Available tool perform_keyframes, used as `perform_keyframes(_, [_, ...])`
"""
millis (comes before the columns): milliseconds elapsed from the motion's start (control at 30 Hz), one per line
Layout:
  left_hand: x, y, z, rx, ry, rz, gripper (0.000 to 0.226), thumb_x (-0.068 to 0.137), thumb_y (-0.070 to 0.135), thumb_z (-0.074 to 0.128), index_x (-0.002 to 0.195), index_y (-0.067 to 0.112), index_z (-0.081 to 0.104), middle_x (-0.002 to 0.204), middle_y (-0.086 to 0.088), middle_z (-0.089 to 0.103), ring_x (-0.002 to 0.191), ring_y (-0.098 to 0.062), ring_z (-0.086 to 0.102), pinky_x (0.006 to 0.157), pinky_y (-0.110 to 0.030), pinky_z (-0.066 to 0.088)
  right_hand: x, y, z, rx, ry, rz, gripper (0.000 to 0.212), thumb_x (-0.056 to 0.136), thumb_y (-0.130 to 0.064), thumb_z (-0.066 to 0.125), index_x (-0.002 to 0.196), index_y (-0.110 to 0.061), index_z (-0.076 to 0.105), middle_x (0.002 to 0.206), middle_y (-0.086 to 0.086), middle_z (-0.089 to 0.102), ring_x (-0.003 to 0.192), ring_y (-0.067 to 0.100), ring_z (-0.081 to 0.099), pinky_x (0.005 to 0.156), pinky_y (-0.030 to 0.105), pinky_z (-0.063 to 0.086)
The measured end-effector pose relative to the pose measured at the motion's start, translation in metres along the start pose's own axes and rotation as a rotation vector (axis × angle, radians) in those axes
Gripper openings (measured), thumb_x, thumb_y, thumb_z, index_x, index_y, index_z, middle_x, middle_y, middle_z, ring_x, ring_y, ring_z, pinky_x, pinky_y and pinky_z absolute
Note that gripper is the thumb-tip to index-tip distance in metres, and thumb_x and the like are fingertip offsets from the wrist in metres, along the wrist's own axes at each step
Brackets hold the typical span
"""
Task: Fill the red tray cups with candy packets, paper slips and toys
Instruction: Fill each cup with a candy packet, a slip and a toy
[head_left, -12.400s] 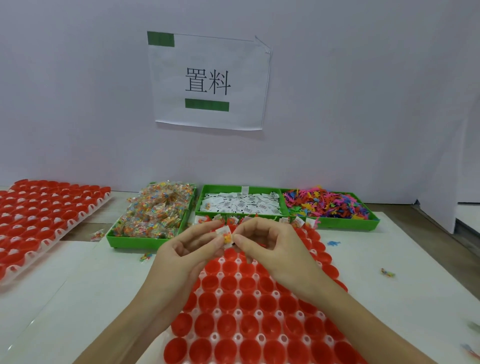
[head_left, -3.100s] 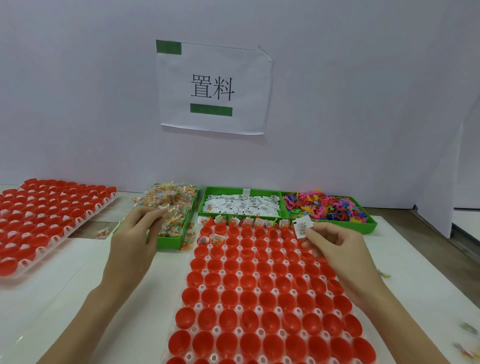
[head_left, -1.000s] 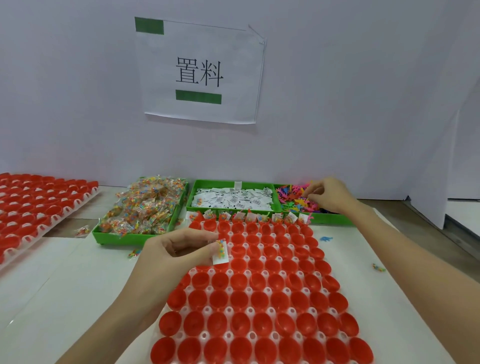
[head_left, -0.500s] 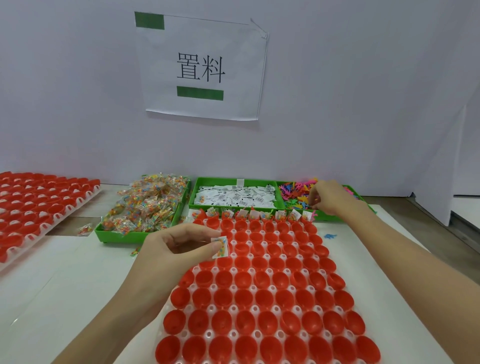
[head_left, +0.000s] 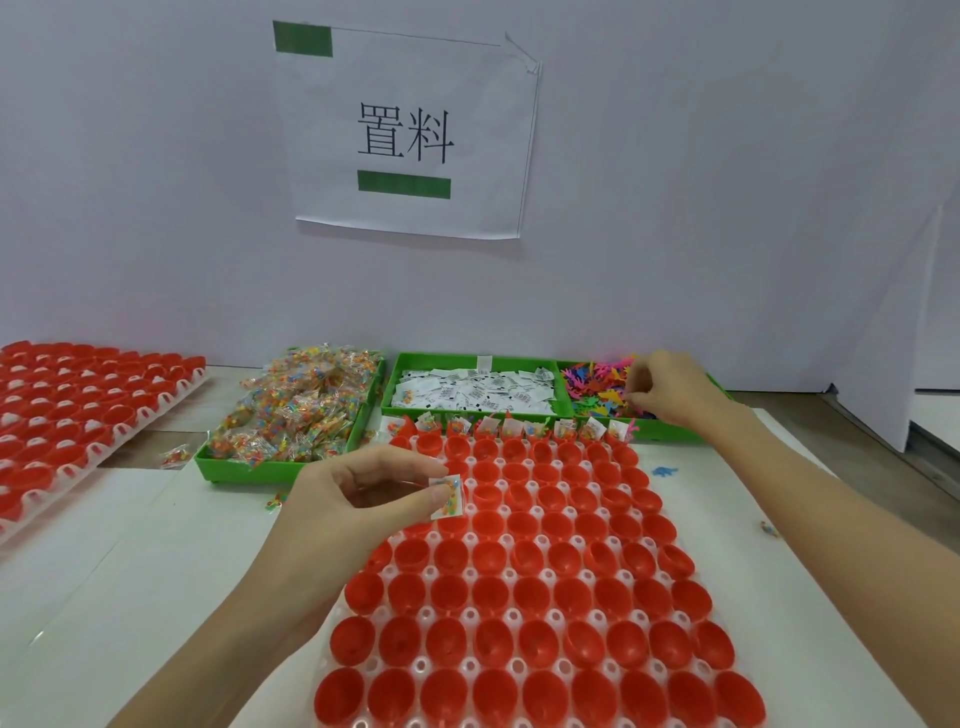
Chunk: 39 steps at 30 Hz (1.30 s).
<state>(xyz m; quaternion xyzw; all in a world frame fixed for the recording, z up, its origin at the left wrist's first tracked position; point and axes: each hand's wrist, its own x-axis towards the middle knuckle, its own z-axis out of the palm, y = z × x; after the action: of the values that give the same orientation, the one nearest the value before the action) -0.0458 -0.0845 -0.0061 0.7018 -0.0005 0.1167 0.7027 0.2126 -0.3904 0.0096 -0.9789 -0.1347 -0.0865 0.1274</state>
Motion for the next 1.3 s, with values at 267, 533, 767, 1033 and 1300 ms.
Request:
perform_keyframes(267, [-0.002,0.0,0.002,0.003,0.005,0.034,0.026,0.072,0.022,0.088,0.098,0.021,0.082,0.098,-0.007,0.079,0.091,-0.021,0.076,0.079,-0.018,0.057,-0.042,-0.019,-0.013,0.922,-0.002,0.131,0.014,0.087,-0.014,0.079,0.099,-0.007,0.075,0.097,0.013,0.078,0.093,0.022,0.073,0.078,0.027,0.055])
perform_keyframes(533, [-0.001,-0.003,0.004,0.011,0.076,0.039,0.025,0.063,0.027,0.09,0.084,0.016,0.083,0.101,0.0,0.076,0.087,-0.021,0.076,0.073,-0.018,0.056,-0.108,-0.106,-0.016,1.107,-0.209,-0.163,0.013,0.097,-0.018,0.07,0.105,-0.009,0.07,0.095,0.01,0.078,0.09,0.027,0.077,0.069,0.026,0.059])
perform_keyframes(767, [-0.002,-0.001,0.004,0.081,0.026,0.115,0.014,0.069,0.018,0.089,0.082,0.015,0.084,0.102,-0.004,0.076,0.09,-0.02,0.077,0.08,-0.02,0.059,-0.14,-0.152,-0.001,1.026,-0.22,-0.344,0.006,0.096,-0.012,0.069,0.098,-0.008,0.066,0.084,0.009,0.075,0.073,0.032,0.076,0.07,0.044,0.064])
perform_keyframes(1033, [-0.003,-0.003,0.007,0.094,-0.036,0.218,0.011,0.076,0.012,0.087,0.086,0.015,0.084,0.092,-0.004,0.08,0.089,-0.018,0.077,0.079,-0.021,0.059,-0.147,-0.158,-0.001,1.081,-0.278,-0.265,0.01,0.093,-0.017,0.075,0.094,-0.008,0.072,0.085,0.009,0.076,0.074,0.025,0.077,0.068,0.028,0.062])
perform_keyframes(1300, [-0.007,-0.011,0.011,0.571,0.194,0.708,0.013,0.079,0.012,0.085,0.09,0.017,0.083,0.096,0.01,0.077,0.093,-0.007,0.074,0.085,-0.026,0.058,-0.15,-0.161,-0.004,1.377,-0.432,-0.054,0.018,0.087,-0.01,0.079,0.097,0.003,0.073,0.1,0.028,0.072,0.096,0.035,0.075,0.084,0.038,0.062])
